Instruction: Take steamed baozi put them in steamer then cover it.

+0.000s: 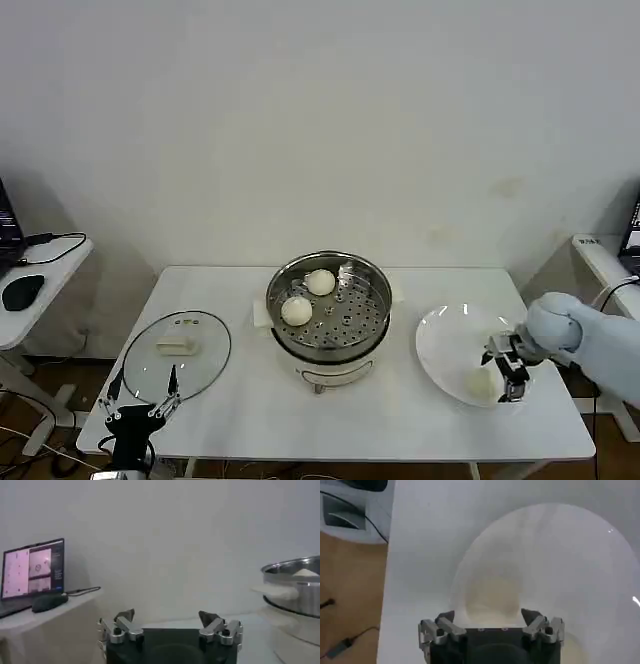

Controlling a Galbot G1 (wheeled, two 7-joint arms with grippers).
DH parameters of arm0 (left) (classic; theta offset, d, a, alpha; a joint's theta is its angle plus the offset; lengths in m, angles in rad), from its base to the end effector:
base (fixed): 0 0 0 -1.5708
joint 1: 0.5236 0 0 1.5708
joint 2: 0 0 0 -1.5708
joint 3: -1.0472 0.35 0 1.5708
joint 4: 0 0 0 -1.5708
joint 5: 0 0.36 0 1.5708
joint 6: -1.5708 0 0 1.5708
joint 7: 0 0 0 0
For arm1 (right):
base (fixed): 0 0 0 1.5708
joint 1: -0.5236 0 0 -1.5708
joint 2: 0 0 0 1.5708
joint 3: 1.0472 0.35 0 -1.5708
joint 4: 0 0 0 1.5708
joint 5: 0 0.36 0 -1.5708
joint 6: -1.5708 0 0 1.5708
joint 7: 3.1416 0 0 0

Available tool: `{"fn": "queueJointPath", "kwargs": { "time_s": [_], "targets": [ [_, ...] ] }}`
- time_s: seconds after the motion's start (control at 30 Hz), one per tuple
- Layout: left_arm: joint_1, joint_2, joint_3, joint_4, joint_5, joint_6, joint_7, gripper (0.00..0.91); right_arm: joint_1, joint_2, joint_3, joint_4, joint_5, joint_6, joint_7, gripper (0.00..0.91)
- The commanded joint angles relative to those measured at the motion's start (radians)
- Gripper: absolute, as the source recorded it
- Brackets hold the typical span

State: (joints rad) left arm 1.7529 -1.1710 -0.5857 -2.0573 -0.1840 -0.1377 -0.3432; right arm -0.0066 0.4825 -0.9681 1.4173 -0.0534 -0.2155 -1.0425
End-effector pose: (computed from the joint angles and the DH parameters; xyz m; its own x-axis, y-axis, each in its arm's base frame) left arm 0.1382 0.0889 -0.3275 -0.9833 -0.1790 0.0339 -0.1698 0.9679 0.1853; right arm 0.4474 -0.1942 -0.2297 -0.0821 -0.0444 0.9956 -0.9909 -0.1035 -0.0863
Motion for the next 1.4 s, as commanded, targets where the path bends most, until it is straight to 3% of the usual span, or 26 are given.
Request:
{"fn": "queueJointPath", "kwargs": {
  "time_s": [0.03, 0.13, 0.5, 0.67, 0.83, 1.1, 1.4],
  "targets": [
    [0.000, 0.000, 0.000, 0.002, 0.000, -0.001, -0.001, 0.907, -0.005, 0.023, 0.000, -0.025, 0.002, -0.004, 0.000, 0.685],
    [0.002, -0.001, -0.001, 0.001, 0.000, -0.001, -0.001, 0.907, -0.006, 0.022, -0.001, -0.024, 0.002, -0.009, -0.001, 0.645],
    [0.007, -0.007, 0.000, -0.005, 0.003, -0.001, -0.002, 0.907, 0.018, 0.003, 0.010, 0.002, 0.013, -0.014, -0.004, 0.635],
    [0.005, 0.000, -0.002, -0.001, 0.000, -0.002, -0.003, 0.907, 0.129, -0.016, 0.019, 0.028, 0.043, -0.010, -0.009, 0.635],
    [0.001, 0.008, -0.005, 0.000, -0.005, -0.001, -0.004, 0.907, 0.354, 0.001, -0.073, 0.024, 0.124, -0.008, -0.027, 0.635],
    [0.000, 0.011, -0.012, 0.006, -0.011, -0.008, -0.003, 0.907, 0.686, 0.165, -0.215, -0.011, 0.224, -0.009, -0.033, 0.635],
    [-0.003, 0.012, -0.028, 0.006, -0.023, -0.007, -0.004, 0.907, 0.764, 0.413, -0.263, -0.038, 0.271, 0.008, -0.018, 0.635]
  ]
}}
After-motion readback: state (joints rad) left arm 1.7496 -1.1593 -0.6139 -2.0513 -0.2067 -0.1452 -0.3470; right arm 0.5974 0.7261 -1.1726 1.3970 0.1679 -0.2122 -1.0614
